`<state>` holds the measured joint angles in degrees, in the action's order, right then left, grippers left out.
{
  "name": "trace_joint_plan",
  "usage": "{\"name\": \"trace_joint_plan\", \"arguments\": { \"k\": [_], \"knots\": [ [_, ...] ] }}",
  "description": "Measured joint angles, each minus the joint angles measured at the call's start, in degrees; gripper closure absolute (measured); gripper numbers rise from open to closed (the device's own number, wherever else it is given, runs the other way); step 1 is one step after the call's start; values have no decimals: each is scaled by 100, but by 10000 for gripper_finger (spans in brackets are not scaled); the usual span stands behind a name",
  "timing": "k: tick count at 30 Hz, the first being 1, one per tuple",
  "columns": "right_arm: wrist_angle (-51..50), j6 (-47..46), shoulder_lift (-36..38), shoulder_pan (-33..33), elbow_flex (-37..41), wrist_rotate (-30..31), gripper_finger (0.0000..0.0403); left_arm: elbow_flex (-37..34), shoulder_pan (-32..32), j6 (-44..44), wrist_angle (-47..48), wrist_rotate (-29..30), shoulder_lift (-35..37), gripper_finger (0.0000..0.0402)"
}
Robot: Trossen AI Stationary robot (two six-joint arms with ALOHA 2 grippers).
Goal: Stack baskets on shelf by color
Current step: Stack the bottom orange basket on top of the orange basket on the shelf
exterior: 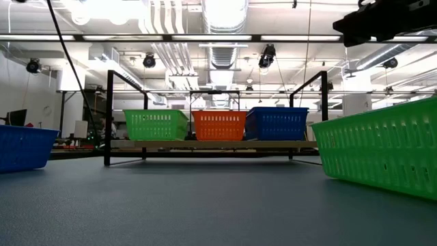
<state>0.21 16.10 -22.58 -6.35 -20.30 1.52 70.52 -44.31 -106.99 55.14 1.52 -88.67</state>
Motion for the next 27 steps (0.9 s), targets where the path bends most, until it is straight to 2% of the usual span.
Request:
{"name": "trace_joint_plan", "arguments": {
  "k": [4, 7, 17, 27],
  "knots": [
    [8, 99, -3, 0, -115, -12, 394, -51, -108, -395, 469, 224, -176, 313],
    [7, 100, -3, 0, -128, -48, 394, -40, -107, -526, 338, 228, -313, 313],
    [5, 447, -3, 0, -218, -46, 394, -7, -107, -956, 399, 98, -538, 313],
    [0, 500, -10, 0, -249, -48, 394, -7, -107, -971, 444, -149, -731, 313]
  ]
}}
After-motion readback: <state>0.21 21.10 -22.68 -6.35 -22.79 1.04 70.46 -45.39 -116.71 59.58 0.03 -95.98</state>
